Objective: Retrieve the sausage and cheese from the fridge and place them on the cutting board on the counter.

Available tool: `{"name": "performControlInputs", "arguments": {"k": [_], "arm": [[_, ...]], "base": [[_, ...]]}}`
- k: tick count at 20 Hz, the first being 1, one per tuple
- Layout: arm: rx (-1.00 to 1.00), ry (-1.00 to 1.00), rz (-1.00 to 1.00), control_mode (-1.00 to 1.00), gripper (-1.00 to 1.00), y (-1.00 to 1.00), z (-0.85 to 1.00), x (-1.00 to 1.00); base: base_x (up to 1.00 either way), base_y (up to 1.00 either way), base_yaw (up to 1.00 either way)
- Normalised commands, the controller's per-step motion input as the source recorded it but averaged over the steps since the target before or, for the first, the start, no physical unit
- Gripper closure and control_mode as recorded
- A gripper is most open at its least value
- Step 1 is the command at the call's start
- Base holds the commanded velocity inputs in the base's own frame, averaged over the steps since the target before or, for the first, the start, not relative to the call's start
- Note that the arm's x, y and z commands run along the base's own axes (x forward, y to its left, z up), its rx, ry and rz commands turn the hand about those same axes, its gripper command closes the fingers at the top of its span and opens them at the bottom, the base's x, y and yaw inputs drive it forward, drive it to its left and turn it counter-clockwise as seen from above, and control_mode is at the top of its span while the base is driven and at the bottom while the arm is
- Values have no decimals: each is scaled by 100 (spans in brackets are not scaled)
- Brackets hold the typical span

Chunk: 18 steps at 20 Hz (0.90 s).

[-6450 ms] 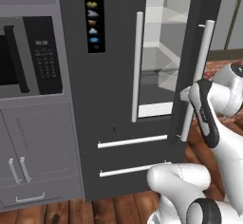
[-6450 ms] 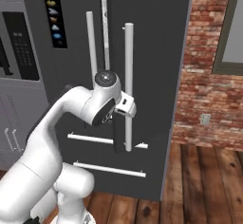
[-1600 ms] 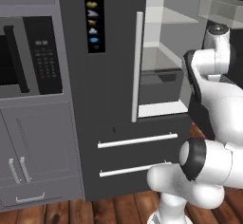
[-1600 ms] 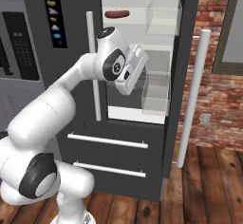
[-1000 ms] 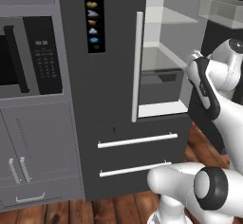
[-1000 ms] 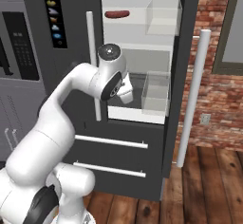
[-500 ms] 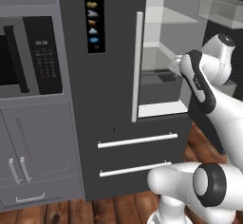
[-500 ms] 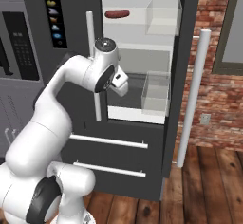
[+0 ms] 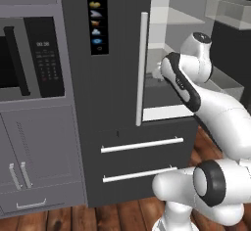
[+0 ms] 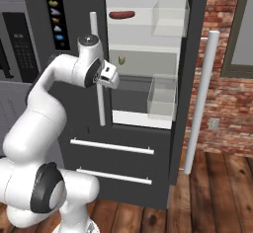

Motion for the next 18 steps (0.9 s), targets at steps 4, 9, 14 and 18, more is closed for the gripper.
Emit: {"name": "performControlInputs", "arguments": {"k": [4,9,14,18], "arm": [[-10,0,24,-100,-100,57,-6,44],[-5,0,14,-100,-100,38,-1,56],[-3,0,0,-100,-100,16,0,57],[-3,0,-1,-100,-100,5,-2,46]], "base": [[0,0,0],[0,0,0],[0,0,0],[0,0,0]]}}
